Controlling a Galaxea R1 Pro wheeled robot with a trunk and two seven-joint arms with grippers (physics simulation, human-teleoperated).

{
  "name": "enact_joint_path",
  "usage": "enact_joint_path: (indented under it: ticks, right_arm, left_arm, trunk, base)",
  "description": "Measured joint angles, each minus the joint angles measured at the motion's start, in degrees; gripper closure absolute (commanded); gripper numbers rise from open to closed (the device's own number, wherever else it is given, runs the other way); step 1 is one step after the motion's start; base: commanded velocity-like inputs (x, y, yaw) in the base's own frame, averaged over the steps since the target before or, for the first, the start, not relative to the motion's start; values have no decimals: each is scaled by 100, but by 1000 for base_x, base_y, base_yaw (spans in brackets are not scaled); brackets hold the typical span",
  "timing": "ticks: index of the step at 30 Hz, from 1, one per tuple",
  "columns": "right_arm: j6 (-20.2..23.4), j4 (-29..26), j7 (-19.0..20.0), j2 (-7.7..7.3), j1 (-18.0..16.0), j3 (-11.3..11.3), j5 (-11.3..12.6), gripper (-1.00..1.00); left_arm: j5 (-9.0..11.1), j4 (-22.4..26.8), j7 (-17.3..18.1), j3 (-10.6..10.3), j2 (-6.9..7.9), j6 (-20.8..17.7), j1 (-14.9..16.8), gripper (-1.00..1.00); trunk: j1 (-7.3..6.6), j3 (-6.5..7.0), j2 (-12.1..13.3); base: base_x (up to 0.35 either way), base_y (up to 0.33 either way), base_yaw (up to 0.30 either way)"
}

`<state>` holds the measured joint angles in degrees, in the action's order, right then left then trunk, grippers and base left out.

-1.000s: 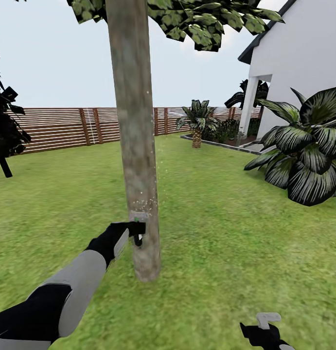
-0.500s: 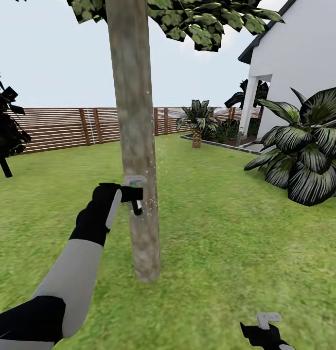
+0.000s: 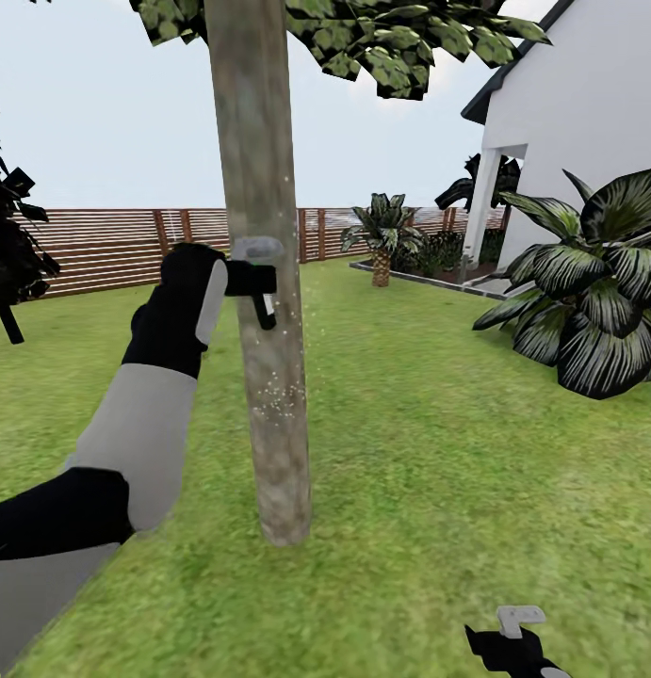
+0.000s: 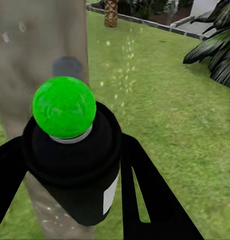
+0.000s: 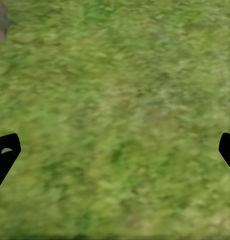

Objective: In the garden, pick up the pesticide atomizer on the floor and spray pesticide onto both trees until each tree trunk is fully covered.

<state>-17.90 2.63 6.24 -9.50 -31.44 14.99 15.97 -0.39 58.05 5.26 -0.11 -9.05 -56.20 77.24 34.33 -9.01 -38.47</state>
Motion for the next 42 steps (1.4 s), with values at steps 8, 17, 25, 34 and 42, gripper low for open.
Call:
enact_joint_path:
  ticks: [8,17,25,34,42]
  right_arm:
    - [-1,1,0,0,0,0,-2,-100]
    - [-3,1,0,0,0,0,-1,-100]
    - [0,0,0,0,0,1,-2,-100]
    - [1,0,0,-1,0,0,-1,-100]
    - [0,1,0,-1,0,0,-2,-100]
  left_arm:
    - [-4,-614,-1,2,-1,-10,1144,100]
    - [-13,-794,0,8,1,-44,1767,100]
    - [-60,-799,-8,656,106,-36,1796,100]
    - [-30,-1586,4,692,155,-12,1794,100]
    - [-34,-2780,-22,683,147,270,1795,100]
  trunk:
    - [0,0,-1]
    - [0,-1,0]
    - [0,-1,0]
    - [3,-1,1]
    - [0,-2,1]
  base:
    - [0,0,0]
    - [0,0,0]
    - [0,0,0]
    - [-169,0,0]
    - [-49,0,0]
